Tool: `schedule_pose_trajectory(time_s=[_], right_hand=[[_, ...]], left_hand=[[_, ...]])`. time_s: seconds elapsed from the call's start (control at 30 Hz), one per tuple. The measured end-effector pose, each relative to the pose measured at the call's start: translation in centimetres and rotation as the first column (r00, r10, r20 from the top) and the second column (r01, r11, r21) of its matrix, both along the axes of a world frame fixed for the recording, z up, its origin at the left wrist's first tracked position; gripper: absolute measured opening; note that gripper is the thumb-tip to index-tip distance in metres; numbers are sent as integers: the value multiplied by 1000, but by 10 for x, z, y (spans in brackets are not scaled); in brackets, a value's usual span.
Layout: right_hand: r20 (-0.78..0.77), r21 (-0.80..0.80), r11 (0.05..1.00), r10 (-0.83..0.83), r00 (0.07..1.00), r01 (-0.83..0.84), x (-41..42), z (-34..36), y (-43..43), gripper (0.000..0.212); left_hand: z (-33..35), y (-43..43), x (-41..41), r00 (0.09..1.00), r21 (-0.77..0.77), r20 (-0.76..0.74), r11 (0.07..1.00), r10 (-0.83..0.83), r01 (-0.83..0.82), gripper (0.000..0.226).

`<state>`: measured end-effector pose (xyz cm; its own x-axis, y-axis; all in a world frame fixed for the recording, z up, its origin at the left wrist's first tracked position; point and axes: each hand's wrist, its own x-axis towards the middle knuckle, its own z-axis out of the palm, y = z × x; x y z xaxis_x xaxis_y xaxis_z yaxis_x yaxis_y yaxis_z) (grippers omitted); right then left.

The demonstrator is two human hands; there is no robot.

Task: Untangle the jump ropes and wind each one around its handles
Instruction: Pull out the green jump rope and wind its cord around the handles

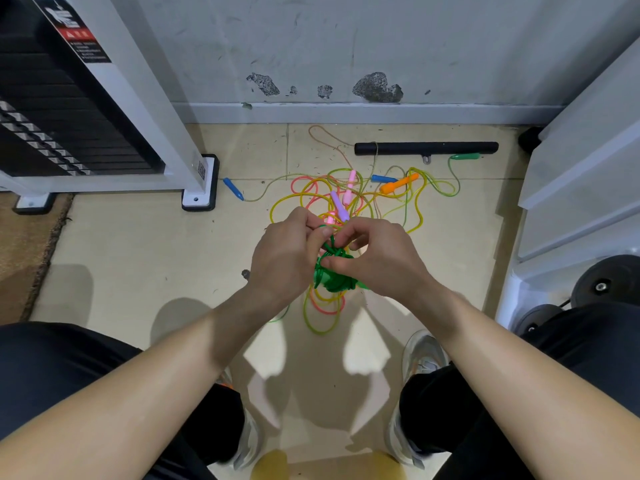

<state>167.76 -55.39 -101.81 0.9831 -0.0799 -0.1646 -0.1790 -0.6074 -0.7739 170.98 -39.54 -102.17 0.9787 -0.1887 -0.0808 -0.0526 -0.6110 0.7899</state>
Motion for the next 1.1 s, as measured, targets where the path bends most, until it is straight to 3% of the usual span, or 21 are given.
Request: schedule_pose_trajectory(time_s=[0.23,0.37,0.5,0.67,0.97,1.1], right_hand=[[31,2,1000,-18,999,18,-2,-9,4,27],[113,6,1000,4,994,-4,-4,-14,5,27],[199,-85,992,106,974,-91,-3,-16,3,27],[268,-196,966,217,939,-167,-3,-20,2,29],[209,-104,988,137,968,-117,-5,-20,4,31],[180,28,997,69,981,-76,-4,-15,5,10]], left_hand=[[-4,-3,-4,999,50,-11,998,-48,49,12],[-1,0,2,991,-68,-130,998,-16,8,11],[6,3,5,969,-156,-247,986,18,-58,12],[8,5,4,958,-164,-286,985,2,-51,16],[4,5,3,979,-226,-197,974,-51,5,10],[5,5,7,977,-293,-204,956,-63,1,9]])
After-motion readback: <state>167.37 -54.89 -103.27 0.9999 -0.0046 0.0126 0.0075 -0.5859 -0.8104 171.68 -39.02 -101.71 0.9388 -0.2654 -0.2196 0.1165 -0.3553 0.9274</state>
